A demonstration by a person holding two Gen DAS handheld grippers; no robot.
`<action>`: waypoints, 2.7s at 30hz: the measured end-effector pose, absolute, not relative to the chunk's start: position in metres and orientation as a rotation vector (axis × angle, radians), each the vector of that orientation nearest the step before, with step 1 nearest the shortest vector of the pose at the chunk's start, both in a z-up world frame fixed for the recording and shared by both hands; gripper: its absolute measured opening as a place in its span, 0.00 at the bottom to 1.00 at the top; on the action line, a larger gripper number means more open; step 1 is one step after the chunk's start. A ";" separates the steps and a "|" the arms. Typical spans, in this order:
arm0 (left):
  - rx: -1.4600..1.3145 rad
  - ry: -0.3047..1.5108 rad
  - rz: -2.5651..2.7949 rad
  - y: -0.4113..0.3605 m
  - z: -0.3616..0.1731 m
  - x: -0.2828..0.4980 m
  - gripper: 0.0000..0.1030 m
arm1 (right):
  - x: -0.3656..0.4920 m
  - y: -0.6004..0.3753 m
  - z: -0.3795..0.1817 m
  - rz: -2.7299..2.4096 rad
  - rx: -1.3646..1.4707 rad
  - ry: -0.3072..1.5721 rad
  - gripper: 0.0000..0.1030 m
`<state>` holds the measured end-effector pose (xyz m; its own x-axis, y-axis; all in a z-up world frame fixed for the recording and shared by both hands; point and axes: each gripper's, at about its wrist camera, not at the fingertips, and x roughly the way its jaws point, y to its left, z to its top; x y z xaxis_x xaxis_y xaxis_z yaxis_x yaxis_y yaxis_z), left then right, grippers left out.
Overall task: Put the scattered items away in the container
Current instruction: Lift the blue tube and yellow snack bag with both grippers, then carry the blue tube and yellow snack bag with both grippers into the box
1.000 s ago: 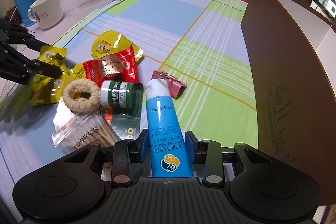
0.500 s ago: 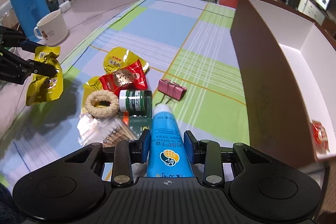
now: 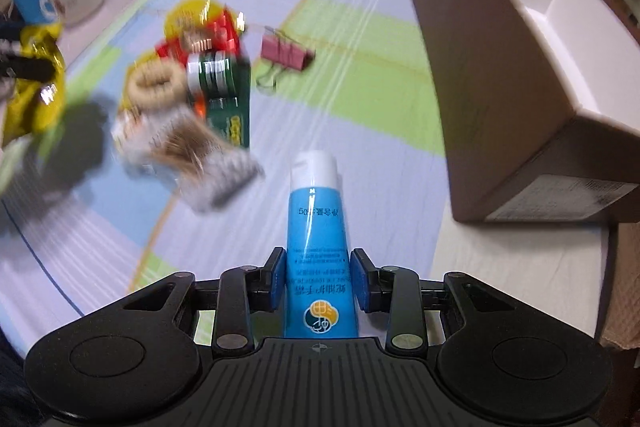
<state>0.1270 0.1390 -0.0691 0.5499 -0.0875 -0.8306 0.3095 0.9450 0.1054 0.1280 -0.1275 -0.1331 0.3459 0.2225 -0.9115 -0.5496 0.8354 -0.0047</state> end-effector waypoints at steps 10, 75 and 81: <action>0.248 0.965 -0.238 0.135 -0.069 0.118 0.56 | 0.142 -0.119 -0.136 0.541 -0.349 1.071 0.30; 0.523 0.642 -0.594 -0.126 0.054 0.302 0.56 | 0.283 -0.277 0.064 0.557 -0.187 0.802 0.28; 0.544 0.673 -0.600 -0.142 0.045 0.333 0.56 | 0.313 -0.280 0.059 0.549 -0.160 0.820 0.28</action>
<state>0.3327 -0.1422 0.0450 0.6298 -0.3280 -0.7042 0.6617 0.7014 0.2651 0.3128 -0.2798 0.0586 0.5524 0.4021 -0.7301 -0.5226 0.8495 0.0724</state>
